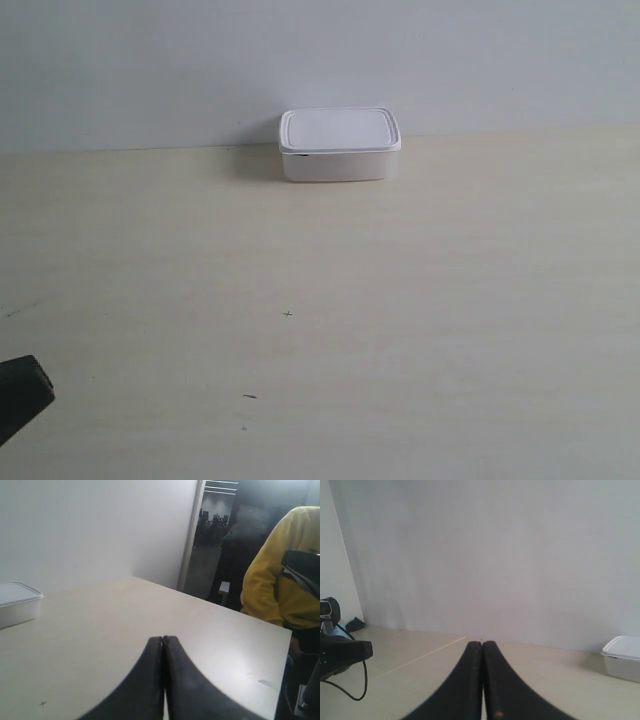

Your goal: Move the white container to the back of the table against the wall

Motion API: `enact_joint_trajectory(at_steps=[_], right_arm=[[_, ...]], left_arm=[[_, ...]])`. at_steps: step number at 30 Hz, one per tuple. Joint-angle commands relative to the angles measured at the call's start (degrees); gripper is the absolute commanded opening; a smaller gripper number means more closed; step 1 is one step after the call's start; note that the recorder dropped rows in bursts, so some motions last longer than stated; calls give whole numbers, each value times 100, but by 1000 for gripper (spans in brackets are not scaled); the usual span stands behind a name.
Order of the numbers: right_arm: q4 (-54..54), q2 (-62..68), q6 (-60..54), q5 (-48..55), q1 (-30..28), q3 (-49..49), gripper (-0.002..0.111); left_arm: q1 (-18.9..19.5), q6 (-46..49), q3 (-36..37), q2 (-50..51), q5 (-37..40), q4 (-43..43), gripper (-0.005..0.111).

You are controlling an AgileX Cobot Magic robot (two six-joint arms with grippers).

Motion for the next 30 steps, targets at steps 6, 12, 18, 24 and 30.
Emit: enact_joint_trajectory(at_steps=[6,12,18,24,30], right_arm=[[-519,-30,64,-310,-25,25,0],[-457,-30,395,-337,-25,25,0],[-457,-30,395,-337,-25,25,0],[-457,-30,395,-337,-25,25,0],[-457,-30,395,-337,-25,25,0]], left_arm=[[-27,-17,20,-386,65,-867,0],[-27,-17,20,-386,-1090,-758,0],[-27,153,20,-386,-4809,92,0],[-27,-22,20,-386,-6007,92,0],[-27,-22,20,-386,-7282,92,0]])
